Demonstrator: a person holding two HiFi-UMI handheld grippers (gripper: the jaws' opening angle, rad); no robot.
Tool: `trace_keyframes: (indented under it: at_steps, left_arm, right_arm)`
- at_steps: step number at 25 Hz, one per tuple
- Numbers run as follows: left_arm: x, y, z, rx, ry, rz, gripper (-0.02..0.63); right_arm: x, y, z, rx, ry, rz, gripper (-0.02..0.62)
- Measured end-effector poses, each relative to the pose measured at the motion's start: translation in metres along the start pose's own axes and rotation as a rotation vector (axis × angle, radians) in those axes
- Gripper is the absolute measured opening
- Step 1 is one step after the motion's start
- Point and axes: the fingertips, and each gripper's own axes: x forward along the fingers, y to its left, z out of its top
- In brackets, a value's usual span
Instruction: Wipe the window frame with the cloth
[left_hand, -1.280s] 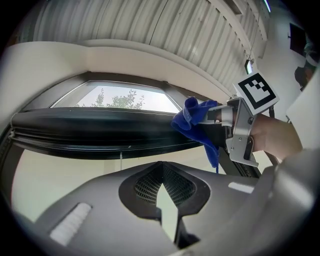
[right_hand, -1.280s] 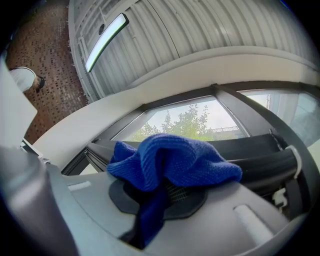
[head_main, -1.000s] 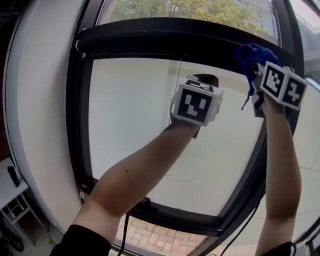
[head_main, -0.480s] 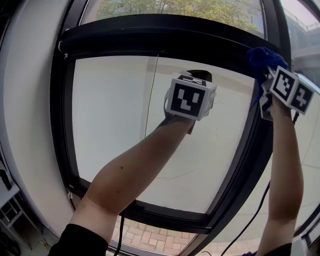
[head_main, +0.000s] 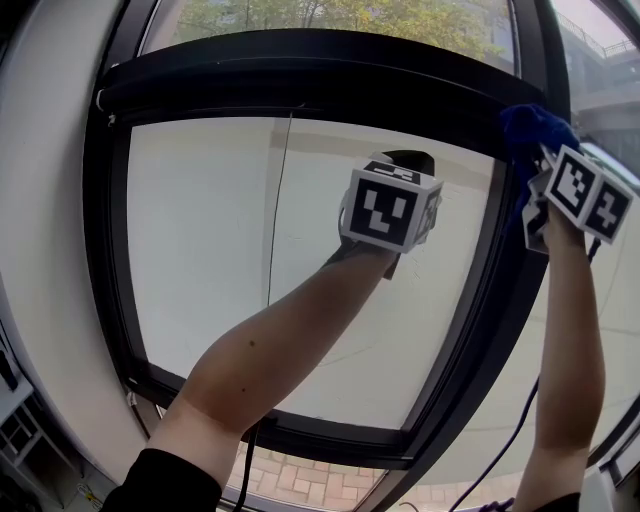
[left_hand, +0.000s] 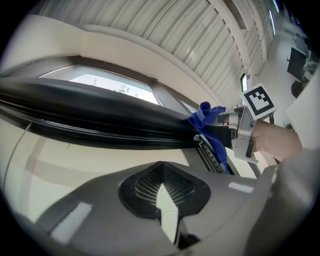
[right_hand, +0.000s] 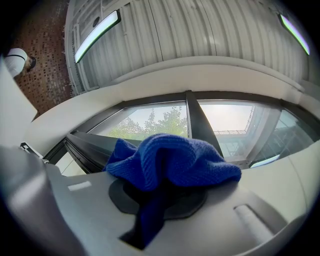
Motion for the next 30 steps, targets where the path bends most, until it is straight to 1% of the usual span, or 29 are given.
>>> trace_keyframes:
  at_steps: [3,8,12,14,17,22,26,30]
  left_arm:
    - [0.008,-0.006,-0.004,-0.006,0.011,-0.020,-0.009]
    - [0.014,-0.013,-0.020,-0.015,0.029,-0.052,-0.009]
    - [0.013,-0.010,-0.029,-0.023,0.047,-0.068,-0.009]
    - [0.011,-0.008,-0.028,-0.019,0.043,-0.079,-0.009]
    - [0.006,-0.011,-0.027,-0.027,0.030,-0.103,-0.009]
    - [-0.006,-0.016,-0.023,-0.054,0.019,-0.152,-0.009]
    - [-0.018,-0.015,-0.020,-0.089,0.011,-0.173,-0.009]
    - [-0.030,-0.017,-0.014,-0.101,-0.013,-0.198,-0.009]
  right_arm:
    - [-0.006,-0.001,0.009,-0.036,-0.024,-0.014,0.051]
    - [0.003,-0.011,-0.009,0.013,0.015,0.000,0.051]
    - [0.000,-0.018,-0.016,0.041,0.021,-0.031,0.052]
    - [-0.005,-0.018,-0.012,0.040,0.000,-0.052,0.054]
    - [-0.014,-0.017,0.003,0.032,-0.057,-0.051,0.055]
    - [-0.027,-0.017,0.010,0.000,-0.015,-0.103,0.055]
    - [-0.040,-0.009,0.009,-0.032,0.032,-0.125,0.055]
    - [-0.050,-0.006,0.004,-0.033,0.083,-0.152,0.055]
